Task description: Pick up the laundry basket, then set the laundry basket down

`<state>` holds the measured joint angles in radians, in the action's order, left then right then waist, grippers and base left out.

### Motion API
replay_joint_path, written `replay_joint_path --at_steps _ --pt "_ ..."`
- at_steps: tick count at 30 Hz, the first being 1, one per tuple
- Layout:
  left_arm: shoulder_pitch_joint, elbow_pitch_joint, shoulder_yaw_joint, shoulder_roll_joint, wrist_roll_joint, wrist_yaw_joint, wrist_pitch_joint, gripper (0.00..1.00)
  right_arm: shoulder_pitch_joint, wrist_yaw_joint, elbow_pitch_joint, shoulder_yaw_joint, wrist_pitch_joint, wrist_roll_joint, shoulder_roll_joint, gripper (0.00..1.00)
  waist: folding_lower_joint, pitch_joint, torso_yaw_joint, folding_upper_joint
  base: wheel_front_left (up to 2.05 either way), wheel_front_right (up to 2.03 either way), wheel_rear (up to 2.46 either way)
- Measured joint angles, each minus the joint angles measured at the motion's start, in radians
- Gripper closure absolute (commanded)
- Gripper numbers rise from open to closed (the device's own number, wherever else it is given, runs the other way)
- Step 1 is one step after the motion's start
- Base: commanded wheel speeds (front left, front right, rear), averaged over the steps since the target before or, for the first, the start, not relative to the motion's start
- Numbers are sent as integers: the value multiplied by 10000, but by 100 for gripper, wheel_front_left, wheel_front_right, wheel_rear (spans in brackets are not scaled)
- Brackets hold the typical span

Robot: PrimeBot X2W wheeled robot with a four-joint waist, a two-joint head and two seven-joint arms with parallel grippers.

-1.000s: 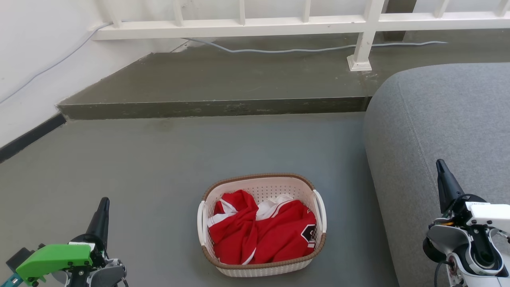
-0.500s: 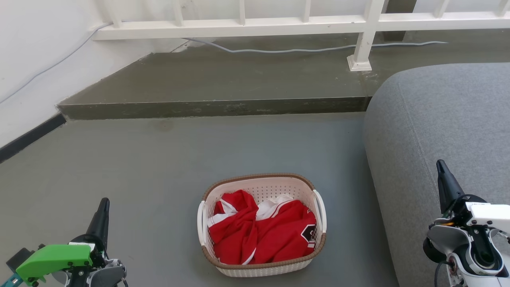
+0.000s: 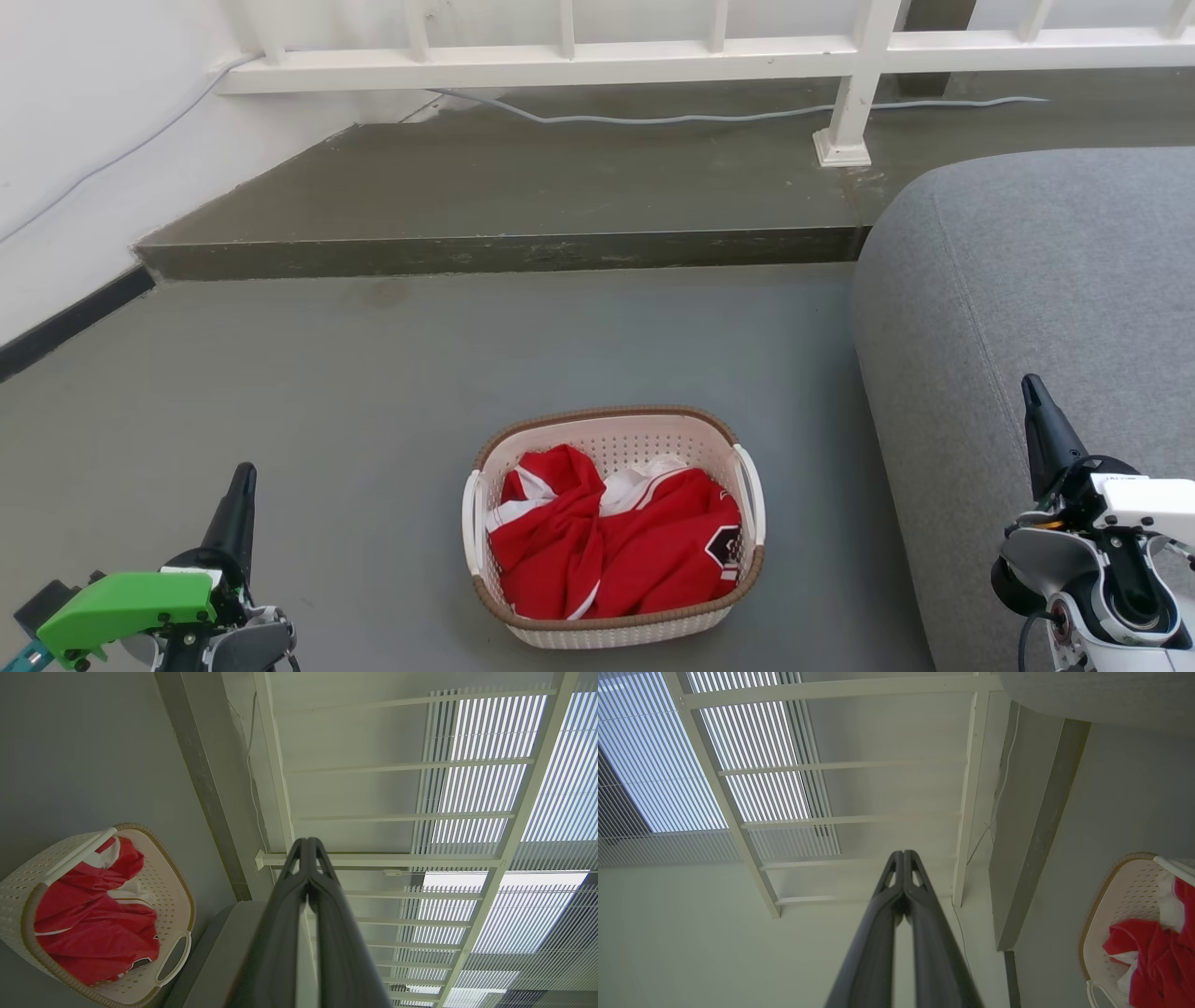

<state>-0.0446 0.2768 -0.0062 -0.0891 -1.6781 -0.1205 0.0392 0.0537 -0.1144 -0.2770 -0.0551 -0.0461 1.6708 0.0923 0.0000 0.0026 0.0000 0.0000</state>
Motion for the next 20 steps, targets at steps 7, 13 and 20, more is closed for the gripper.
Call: replay_joint_path --at_steps 7,13,20 --pt "-6 6 4 2 0 -23 10 100 1 -2 -12 -4 -2 -2 -2 100 0 0 0 0 0 0 0" --pt "-14 8 8 2 0 -23 12 100 1 -2 -27 -8 -2 -2 -2 100 0 -1 0 0 0 0 0" --pt "-20 12 13 2 2 -23 15 100 2 -2 -35 -15 -2 -2 -4 100 0 -1 0 0 0 0 0"
